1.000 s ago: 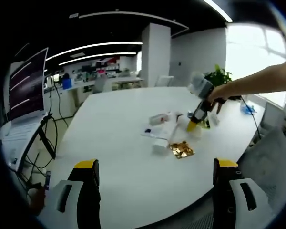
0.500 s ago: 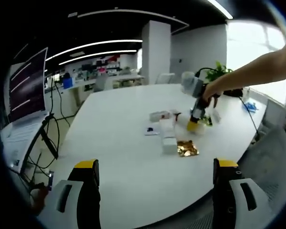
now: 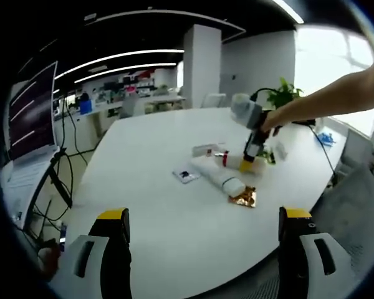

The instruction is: Arrange the skincare products in the storage area until every visible bottle or jar stands upright without overlapping.

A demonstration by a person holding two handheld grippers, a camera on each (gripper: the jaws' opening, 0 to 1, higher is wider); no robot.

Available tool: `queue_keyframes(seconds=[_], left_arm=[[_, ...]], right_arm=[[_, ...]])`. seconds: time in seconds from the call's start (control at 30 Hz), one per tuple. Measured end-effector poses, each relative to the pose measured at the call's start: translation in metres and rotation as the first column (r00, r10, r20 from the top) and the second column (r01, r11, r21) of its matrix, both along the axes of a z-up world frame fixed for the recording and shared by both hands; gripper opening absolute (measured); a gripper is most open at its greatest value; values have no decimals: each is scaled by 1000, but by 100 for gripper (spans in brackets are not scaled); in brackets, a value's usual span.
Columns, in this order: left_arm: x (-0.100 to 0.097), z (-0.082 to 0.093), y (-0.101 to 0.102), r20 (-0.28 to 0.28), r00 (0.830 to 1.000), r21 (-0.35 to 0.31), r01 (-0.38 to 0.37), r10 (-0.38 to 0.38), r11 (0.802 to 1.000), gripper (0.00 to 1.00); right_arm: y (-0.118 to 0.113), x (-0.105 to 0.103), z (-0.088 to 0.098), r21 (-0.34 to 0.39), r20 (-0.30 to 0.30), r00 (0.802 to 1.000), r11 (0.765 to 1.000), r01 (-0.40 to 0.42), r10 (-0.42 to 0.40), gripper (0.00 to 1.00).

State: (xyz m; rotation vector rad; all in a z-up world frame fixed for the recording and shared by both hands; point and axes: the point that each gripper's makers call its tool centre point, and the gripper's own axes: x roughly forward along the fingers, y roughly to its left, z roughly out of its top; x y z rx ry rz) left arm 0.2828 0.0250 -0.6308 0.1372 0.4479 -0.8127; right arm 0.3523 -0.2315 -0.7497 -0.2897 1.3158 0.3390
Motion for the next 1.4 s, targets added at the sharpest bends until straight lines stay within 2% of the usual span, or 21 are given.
queue_keyframes(seconds=[0.13, 0.23, 0.5, 0.53, 0.57, 0.67, 0.77, 0.83, 0.87, 0.9, 1.0, 1.03, 1.07, 1.1, 1.13, 1.17, 1.23, 1.3, 1.33, 1.37, 1.4], left_arm=[[3, 0, -5, 9, 1000, 15, 21, -21, 1000, 97], [3, 2, -11, 10, 999, -5, 48, -48, 999, 88], [2, 8, -27, 3, 994, -70, 105, -105, 992, 83], [0, 7, -31, -33, 993, -90, 110, -113, 990, 80], [3, 9, -33, -32, 993, -100, 112, -116, 989, 77], [3, 9, -41, -50, 988, -109, 137, -143, 985, 77], [1, 9, -50, -80, 981, -121, 169, -179, 978, 74], [-7, 6, -57, -159, 962, -151, 197, -221, 969, 71], [-7, 10, -65, -158, 956, -188, 214, -245, 958, 72], [-5, 14, -69, -144, 959, -212, 210, -243, 954, 75], [-5, 19, -79, -203, 944, -294, 193, -259, 936, 68], [-1, 24, -85, -204, 941, -337, 189, -268, 922, 66], [0, 27, -89, -201, 940, -359, 193, -277, 913, 66], [0, 27, -94, -245, 925, -387, 180, -289, 904, 67], [0, 27, -99, -261, 917, -402, 181, -301, 898, 69], [3, 30, -105, -242, 916, -413, 200, -319, 888, 69], [5, 31, -115, -238, 910, -406, 225, -341, 886, 67], [8, 31, -125, -246, 900, -412, 239, -360, 879, 67], [9, 31, -129, -252, 895, -415, 244, -369, 876, 67], [12, 31, -135, -254, 890, -427, 248, -379, 869, 66], [13, 32, -140, -260, 884, -448, 245, -388, 860, 66]], right_arm=[[-1, 1, 0, -2, -7, 1000, 1000, 5, -5, 27], [0, -1, 0, 18, -9, 1000, 1000, -21, 21, 27], [0, -9, 4, 198, -36, 994, 974, 107, -102, 25], [0, -10, 5, 243, -41, 989, 959, 148, -142, 25], [0, -11, 6, 277, -47, 985, 945, 175, -168, 25], [1, -19, 9, 413, -99, 950, 856, 311, -297, 25], [2, -25, 11, 509, -125, 919, 771, 382, -374, 25], [3, -27, 14, 585, -132, 895, 695, 418, -427, 25], [3, -29, 15, 609, -141, 882, 663, 436, -450, 25], [4, -31, 17, 645, -157, 865, 614, 455, -476, 25], [8, -35, 24, 716, -169, 841, 522, 463, -513, 25], [10, -37, 28, 743, -179, 829, 480, 466, -530, 25], [12, -38, 30, 762, -182, 825, 453, 462, -535, 25], [15, -41, 34, 785, -184, 820, 422, 454, -542, 25], [17, -42, 37, 801, -174, 820, 406, 440, -546, 25], [21, -46, 42, 823, -179, 822, 376, 426, -541, 25], [26, -48, 49, 845, -159, 825, 357, 397, -542, 25], [31, -52, 56, 866, -125, 838, 354, 353, -531, 26], [36, -55, 60, 874, -74, 855, 379, 304, -513, 26], [39, -60, 62, 870, -65, 862, 394, 295, -502, 26], [41, -61, 63, 871, -67, 860, 392, 298, -505, 26]])
